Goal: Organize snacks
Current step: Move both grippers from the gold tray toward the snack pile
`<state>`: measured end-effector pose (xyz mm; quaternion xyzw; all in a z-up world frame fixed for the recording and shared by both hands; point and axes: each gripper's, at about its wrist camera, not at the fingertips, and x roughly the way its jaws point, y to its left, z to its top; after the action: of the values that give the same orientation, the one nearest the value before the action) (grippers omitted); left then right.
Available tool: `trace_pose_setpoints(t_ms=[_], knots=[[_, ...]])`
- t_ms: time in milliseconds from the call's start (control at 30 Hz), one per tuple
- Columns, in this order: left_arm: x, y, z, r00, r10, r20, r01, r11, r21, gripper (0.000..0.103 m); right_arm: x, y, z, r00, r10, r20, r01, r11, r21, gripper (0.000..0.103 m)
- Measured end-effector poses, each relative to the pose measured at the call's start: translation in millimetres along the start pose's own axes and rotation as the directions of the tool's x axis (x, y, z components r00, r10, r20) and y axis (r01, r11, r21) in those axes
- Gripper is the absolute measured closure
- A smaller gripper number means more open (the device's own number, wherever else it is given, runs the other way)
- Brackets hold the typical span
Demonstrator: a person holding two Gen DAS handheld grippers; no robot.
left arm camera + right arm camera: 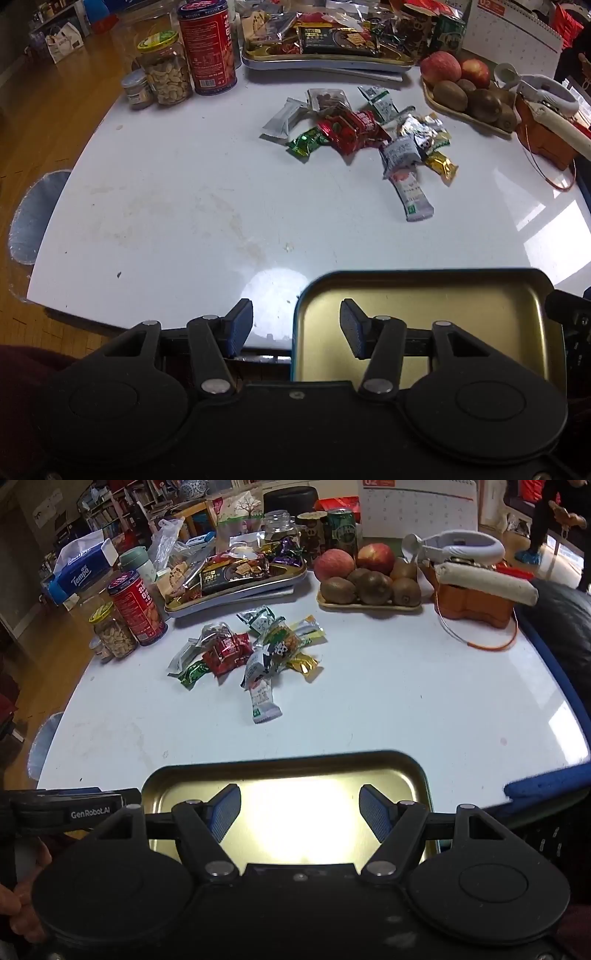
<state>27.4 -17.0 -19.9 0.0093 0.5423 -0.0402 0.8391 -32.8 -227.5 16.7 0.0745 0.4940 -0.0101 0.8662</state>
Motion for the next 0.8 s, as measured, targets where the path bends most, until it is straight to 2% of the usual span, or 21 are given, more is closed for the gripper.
trace_pose_setpoints(t_ms=[100, 200, 267, 367, 500, 667, 700, 800], knots=[[7, 12, 24, 1.000, 0.000, 0.001, 0.000, 1.000, -0.008, 0.045, 25, 7, 1, 0.999, -0.032, -0.002, 0.032, 0.999, -0.044, 0.029], [19, 20, 49, 1.000, 0.006, 0.008, -0.006, 1.000, 0.015, 0.045, 57, 13, 28, 0.998, -0.052, -0.026, 0.050, 0.995, -0.087, 0.029], [28, 25, 66, 1.000, -0.001, 0.003, 0.001, 1.000, 0.031, 0.045, 82, 17, 42, 0.994, -0.094, -0.060, 0.086, 0.988, -0.125, 0.029], [46, 32, 94, 1.000, -0.021, -0.019, 0.022, 0.998, 0.051, 0.044, 115, 28, 53, 0.989, -0.121, -0.085, 0.106, 0.980, -0.168, 0.029], [70, 41, 124, 0.998, -0.024, -0.050, 0.027, 0.998, 0.056, 0.044, 157, 31, 62, 0.973, -0.164, -0.160, 0.131, 0.971, -0.199, 0.029], [90, 46, 145, 0.999, -0.018, -0.035, 0.022, 0.996, 0.089, 0.044, 197, 36, 63, 0.954, -0.187, -0.233, 0.137, 0.967, -0.215, 0.029], [93, 46, 147, 0.999, -0.017, -0.034, 0.020, 0.995, 0.096, 0.044, 200, 38, 66, 0.957, -0.197, -0.215, 0.148, 0.963, -0.223, 0.029], [104, 46, 154, 0.998, -0.030, -0.048, 0.035, 0.994, 0.105, 0.045, 214, 43, 64, 0.951, -0.201, -0.233, 0.147, 0.962, -0.231, 0.029]])
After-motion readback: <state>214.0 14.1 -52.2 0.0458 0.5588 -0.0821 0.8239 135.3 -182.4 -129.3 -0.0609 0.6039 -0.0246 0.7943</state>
